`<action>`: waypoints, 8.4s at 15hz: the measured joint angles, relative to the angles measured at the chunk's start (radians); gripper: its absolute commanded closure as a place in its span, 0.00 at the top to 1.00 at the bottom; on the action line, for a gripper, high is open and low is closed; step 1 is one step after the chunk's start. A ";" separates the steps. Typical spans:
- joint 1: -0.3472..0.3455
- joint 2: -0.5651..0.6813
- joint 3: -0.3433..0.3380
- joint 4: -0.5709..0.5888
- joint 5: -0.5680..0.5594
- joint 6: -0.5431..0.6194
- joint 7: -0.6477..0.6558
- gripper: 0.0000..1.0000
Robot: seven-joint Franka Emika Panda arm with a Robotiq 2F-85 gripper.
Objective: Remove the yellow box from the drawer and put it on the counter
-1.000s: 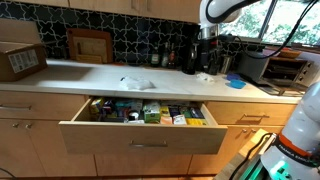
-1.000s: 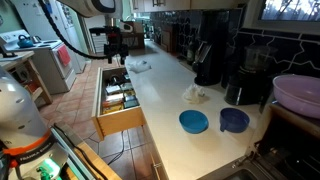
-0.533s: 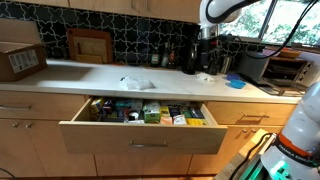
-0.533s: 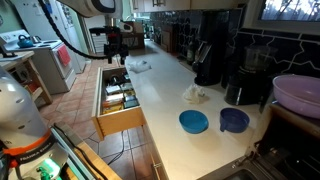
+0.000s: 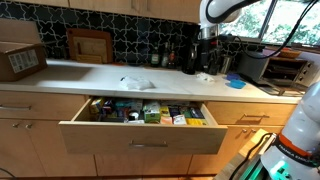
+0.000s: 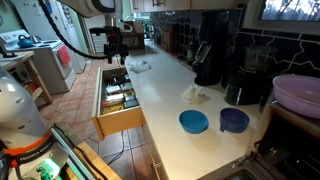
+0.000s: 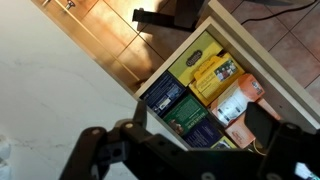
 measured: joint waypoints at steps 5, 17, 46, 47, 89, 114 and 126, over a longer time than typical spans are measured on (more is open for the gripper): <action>0.000 0.001 -0.001 -0.005 0.008 0.024 0.001 1.00; 0.007 0.026 -0.003 -0.321 0.144 0.336 -0.015 1.00; 0.070 0.326 0.012 -0.471 0.531 0.930 -0.391 0.75; 0.061 0.340 0.017 -0.468 0.533 0.936 -0.401 0.66; -0.091 0.282 0.132 -0.408 0.531 0.790 -0.464 0.00; 0.019 -0.024 0.035 -0.264 0.227 0.326 -0.083 0.00; 0.105 0.041 0.203 0.068 -0.283 0.001 0.040 0.00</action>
